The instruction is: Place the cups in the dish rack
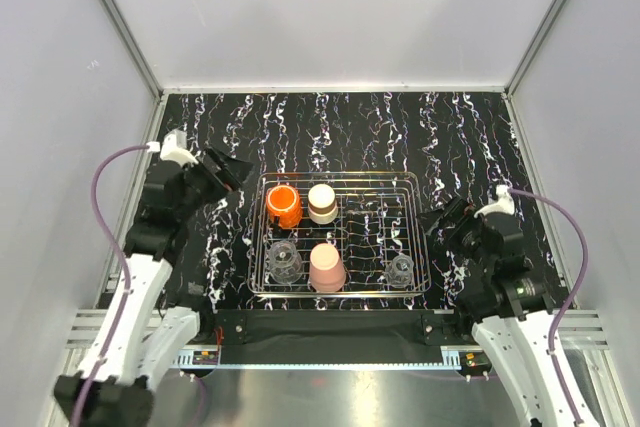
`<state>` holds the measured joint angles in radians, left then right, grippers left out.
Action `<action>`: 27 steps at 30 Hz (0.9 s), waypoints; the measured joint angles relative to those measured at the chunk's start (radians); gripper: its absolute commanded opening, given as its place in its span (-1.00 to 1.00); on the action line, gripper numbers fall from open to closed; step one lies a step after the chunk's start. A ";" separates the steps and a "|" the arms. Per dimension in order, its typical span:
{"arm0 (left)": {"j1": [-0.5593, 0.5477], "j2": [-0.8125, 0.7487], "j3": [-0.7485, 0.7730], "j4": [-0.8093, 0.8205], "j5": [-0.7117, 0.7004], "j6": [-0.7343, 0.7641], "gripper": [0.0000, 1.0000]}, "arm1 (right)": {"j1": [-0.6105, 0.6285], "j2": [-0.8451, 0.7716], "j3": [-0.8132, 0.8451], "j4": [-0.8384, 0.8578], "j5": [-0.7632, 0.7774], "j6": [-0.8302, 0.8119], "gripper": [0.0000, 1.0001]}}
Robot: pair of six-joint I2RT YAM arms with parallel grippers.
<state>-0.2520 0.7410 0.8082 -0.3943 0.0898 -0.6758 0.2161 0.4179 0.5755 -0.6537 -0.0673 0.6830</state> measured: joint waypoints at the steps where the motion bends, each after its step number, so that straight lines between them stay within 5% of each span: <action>1: 0.094 0.019 -0.039 0.047 0.096 -0.024 0.98 | 0.000 -0.036 -0.037 0.022 0.000 0.005 0.99; 5: 0.351 0.034 -0.262 0.301 0.399 -0.142 0.98 | 0.000 -0.166 -0.181 0.151 -0.004 0.022 1.00; 11: 0.457 -0.172 -0.512 0.599 0.627 -0.264 0.98 | 0.000 -0.377 -0.387 0.307 -0.003 0.071 1.00; 17: 0.461 -0.327 -0.752 1.025 0.751 -0.523 0.98 | 0.000 -0.375 -0.471 0.361 0.034 0.151 0.99; 21: 0.437 -0.366 -0.776 1.326 0.774 -0.730 0.98 | 0.000 -0.387 -0.462 0.318 0.131 0.186 0.99; 27: 0.237 -0.377 -0.775 1.604 0.768 -0.888 0.98 | 0.000 -0.393 -0.451 0.272 0.212 0.233 1.00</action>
<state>-0.0151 0.3637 0.0330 1.2102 0.8574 -1.5642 0.2161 0.0254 0.1246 -0.3813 0.1452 0.9157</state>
